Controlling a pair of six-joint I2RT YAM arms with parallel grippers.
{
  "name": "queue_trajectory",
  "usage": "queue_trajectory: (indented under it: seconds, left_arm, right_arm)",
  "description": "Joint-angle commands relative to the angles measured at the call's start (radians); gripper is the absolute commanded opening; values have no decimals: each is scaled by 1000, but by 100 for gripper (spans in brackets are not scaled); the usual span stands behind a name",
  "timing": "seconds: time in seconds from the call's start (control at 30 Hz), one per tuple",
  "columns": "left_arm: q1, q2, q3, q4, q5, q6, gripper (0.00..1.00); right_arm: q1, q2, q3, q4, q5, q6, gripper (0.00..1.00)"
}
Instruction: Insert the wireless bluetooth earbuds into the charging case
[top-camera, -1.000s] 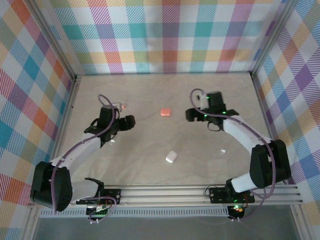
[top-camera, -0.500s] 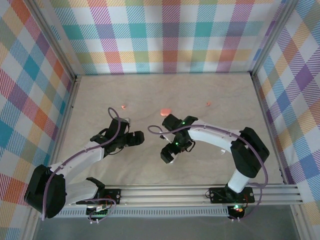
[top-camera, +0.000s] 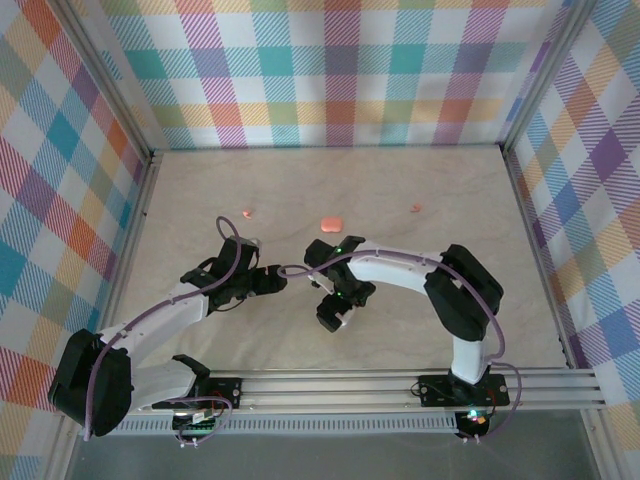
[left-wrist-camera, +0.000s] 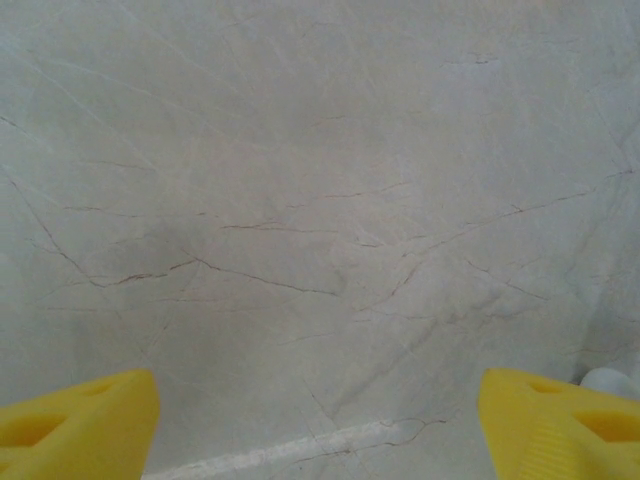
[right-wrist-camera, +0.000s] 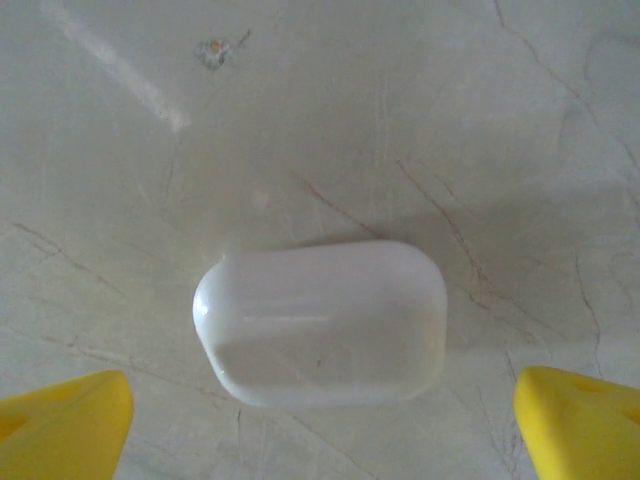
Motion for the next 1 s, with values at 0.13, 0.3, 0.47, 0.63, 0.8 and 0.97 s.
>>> queue_trajectory:
  seconds: [0.13,0.3,0.47,0.63,0.8,0.97]
  left_arm:
    - [-3,-24,10,-52,-24,30,80]
    - [-4,-54,-5,-31,-31,26,83]
    - [-4,-86,-32,29,-49,49,84]
    - [-3,-132,-78,107,14,121,85]
    - [-4,-230,-139,236,103,192,83]
    - [-5,-340,-197,448,219,268,83]
  right_arm:
    - [7,63,36,1,-4,-2,86]
    - [7,83,36,12,-19,17,70]
    - [7,91,37,30,-40,66,58]
    - [-9,56,37,43,-9,140,52]
    - [-86,-56,18,99,-51,251,51]
    - [-188,-233,10,175,-109,387,50]
